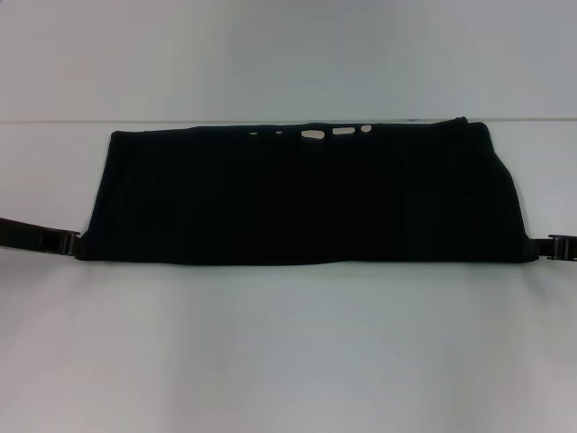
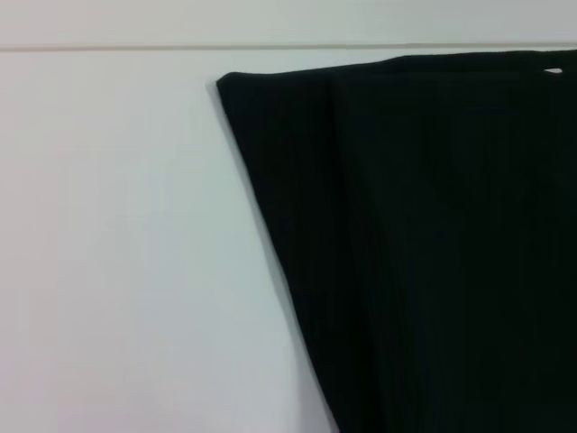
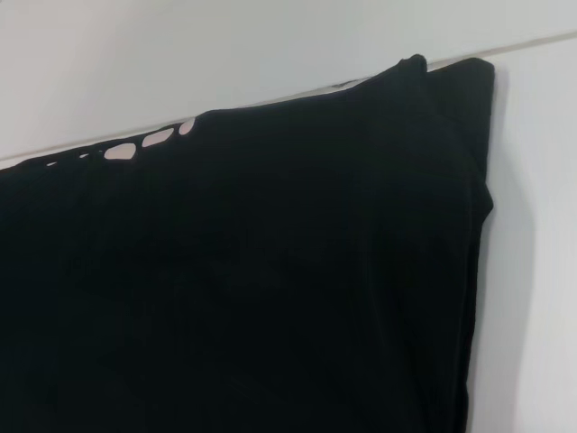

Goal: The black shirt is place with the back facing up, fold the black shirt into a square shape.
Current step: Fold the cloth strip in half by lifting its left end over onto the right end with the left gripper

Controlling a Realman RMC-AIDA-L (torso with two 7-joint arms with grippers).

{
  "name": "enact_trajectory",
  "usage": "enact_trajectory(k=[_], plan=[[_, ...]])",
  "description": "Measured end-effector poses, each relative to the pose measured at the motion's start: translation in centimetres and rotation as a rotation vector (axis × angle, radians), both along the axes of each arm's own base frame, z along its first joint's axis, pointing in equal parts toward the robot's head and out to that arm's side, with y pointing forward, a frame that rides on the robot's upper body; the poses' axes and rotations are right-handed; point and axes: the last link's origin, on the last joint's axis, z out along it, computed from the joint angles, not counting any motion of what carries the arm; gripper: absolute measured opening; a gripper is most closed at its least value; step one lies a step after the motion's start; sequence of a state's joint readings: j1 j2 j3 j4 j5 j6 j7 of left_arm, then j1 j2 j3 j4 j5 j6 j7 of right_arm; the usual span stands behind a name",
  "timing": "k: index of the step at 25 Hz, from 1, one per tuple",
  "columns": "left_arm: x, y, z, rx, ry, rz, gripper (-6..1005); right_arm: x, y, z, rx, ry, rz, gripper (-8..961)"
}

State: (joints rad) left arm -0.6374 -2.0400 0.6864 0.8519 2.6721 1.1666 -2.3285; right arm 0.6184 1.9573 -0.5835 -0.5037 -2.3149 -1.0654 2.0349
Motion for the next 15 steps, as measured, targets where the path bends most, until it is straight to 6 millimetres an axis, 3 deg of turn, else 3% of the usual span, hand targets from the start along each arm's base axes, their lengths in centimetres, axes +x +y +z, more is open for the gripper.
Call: enact_trajectory(k=[15], plan=[[0.10,-0.07,0.09,-0.003,-0.001,-0.009,70,-0.25,-0.56,0.59,-0.005,0.053,0.007,11]])
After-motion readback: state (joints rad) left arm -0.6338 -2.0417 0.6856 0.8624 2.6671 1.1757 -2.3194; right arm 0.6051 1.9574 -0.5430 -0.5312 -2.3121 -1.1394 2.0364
